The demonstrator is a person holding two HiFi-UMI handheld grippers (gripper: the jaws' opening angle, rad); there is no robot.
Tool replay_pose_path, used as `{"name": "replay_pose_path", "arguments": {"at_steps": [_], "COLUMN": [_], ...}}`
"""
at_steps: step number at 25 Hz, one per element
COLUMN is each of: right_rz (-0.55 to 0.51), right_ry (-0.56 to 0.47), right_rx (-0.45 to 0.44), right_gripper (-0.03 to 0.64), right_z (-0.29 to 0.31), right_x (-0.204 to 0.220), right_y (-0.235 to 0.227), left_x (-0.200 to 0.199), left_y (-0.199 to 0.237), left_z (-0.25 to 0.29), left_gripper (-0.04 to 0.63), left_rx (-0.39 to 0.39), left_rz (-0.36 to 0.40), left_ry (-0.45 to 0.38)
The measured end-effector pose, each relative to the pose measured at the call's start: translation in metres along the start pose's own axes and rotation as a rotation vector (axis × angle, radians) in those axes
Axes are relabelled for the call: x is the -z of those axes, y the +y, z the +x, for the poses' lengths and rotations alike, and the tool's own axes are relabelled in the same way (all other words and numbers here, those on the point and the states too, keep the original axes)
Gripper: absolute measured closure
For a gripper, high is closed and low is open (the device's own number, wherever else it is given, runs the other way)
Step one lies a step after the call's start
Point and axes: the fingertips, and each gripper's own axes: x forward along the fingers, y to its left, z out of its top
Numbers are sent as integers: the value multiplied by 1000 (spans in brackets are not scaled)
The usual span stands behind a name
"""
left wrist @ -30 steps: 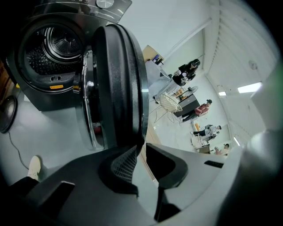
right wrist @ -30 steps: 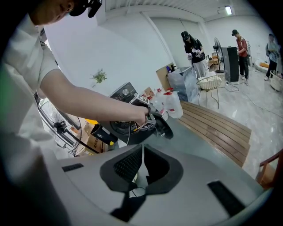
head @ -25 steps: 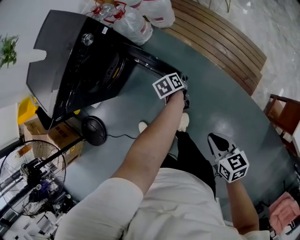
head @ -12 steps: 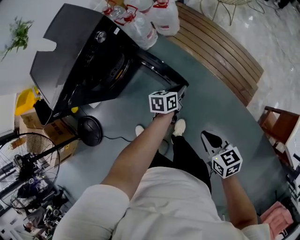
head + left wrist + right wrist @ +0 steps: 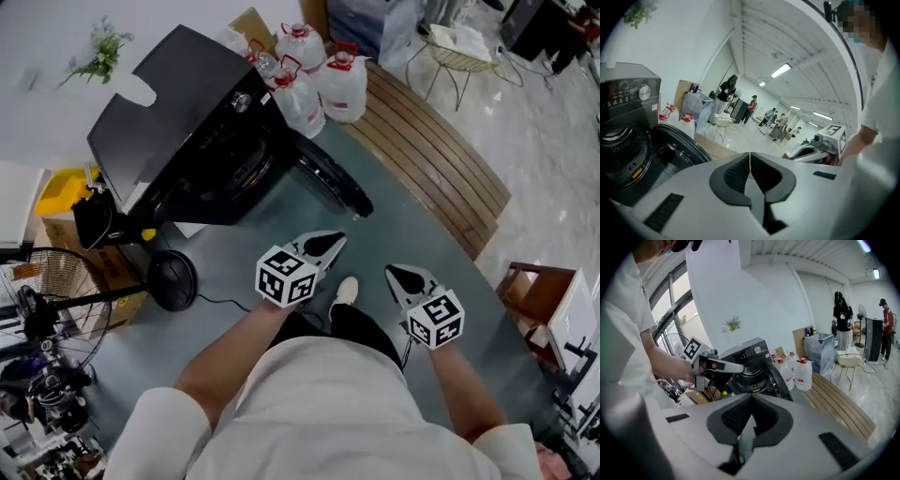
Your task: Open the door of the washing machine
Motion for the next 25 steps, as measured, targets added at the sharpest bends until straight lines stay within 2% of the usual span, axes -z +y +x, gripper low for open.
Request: {"name": "replay_pose_path", "arguments": {"at_steps": [6, 12, 19, 25], "right_rz": [-50, -164, -224, -253], "right_ry": [-29, -28, -42, -47], "right_rx": [-87, -179, -231, -249], "right_gripper": [607, 607, 607, 609], "right_z": [-1, 2, 4, 3], "right_x": [-27, -48, -64, -64], "right_y": [37, 74, 101, 114], "left_x": [-14, -8, -5, -1], "left_y": [-41, -61, -64, -69], "left_z": [-84, -142, -177, -184], "left_gripper": [577, 575, 575, 575], "left_rx": [3, -21, -90, -102], "left_rz": [83, 69, 68, 50], "left_ry": [-41, -89, -143, -179]}}
